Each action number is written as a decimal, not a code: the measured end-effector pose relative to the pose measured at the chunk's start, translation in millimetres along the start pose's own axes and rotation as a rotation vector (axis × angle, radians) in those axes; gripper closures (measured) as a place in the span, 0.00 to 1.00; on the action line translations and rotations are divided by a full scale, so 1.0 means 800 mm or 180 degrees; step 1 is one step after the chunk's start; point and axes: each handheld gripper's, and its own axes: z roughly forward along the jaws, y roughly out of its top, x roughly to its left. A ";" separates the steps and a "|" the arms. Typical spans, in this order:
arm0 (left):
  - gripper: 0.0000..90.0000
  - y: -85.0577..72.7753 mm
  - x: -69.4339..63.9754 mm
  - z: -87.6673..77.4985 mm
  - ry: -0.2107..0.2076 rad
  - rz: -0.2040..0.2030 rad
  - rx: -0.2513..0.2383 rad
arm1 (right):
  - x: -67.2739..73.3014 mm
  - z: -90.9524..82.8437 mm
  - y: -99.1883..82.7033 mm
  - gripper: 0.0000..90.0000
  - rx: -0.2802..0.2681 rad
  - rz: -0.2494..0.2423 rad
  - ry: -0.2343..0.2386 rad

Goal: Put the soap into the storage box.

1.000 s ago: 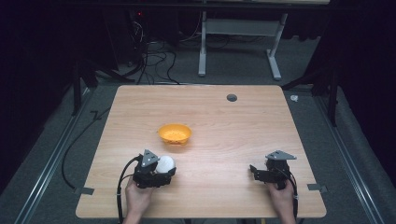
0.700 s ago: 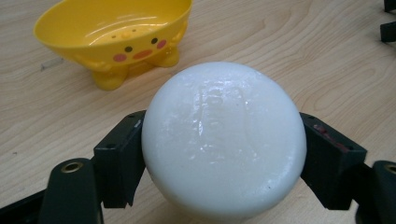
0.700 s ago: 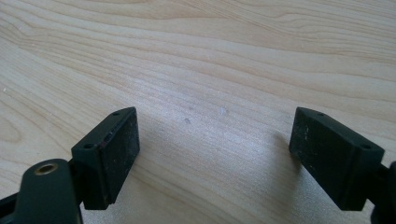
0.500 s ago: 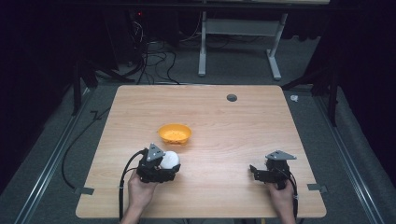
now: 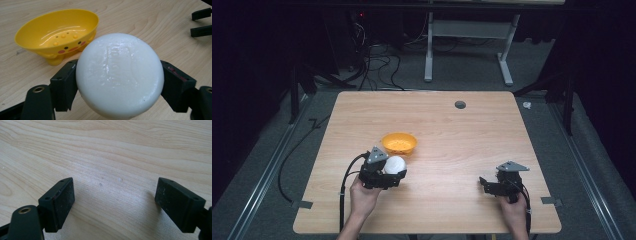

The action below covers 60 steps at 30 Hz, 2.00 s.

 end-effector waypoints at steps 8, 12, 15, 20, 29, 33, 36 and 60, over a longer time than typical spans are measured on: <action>0.27 0.010 0.006 -0.002 0.0021 -0.0016 -0.0029 | 0.000 0.000 0.000 0.19 0.0002 0.0010 0.0002; 0.27 0.015 0.009 -0.002 0.0052 -0.0030 -0.0002 | 0.000 0.000 0.000 0.19 0.0001 0.0007 0.0001; 0.27 0.020 0.011 -0.003 0.0062 -0.0017 -0.0018 | 0.000 0.000 0.000 0.19 0.0001 0.0008 0.0002; 0.27 0.029 0.014 -0.002 0.0091 -0.0011 -0.0028 | 0.000 0.000 0.000 0.19 -0.0002 -0.0002 0.0004; 0.27 0.040 0.020 0.002 0.0091 -0.0026 -0.0012 | 0.000 0.000 0.000 0.19 0.0000 0.0005 0.0003; 0.27 0.043 0.023 0.005 0.0106 -0.0041 0.0002 | 0.000 0.000 0.000 0.19 -0.0001 0.0004 0.0004; 0.27 0.046 0.025 0.006 0.0133 -0.0033 0.0015 | 0.000 0.000 0.000 0.19 0.0000 0.0004 0.0003; 0.27 0.061 0.049 0.037 0.0328 -0.0159 0.0124 | 0.000 0.000 0.000 0.19 0.0002 0.0015 0.0000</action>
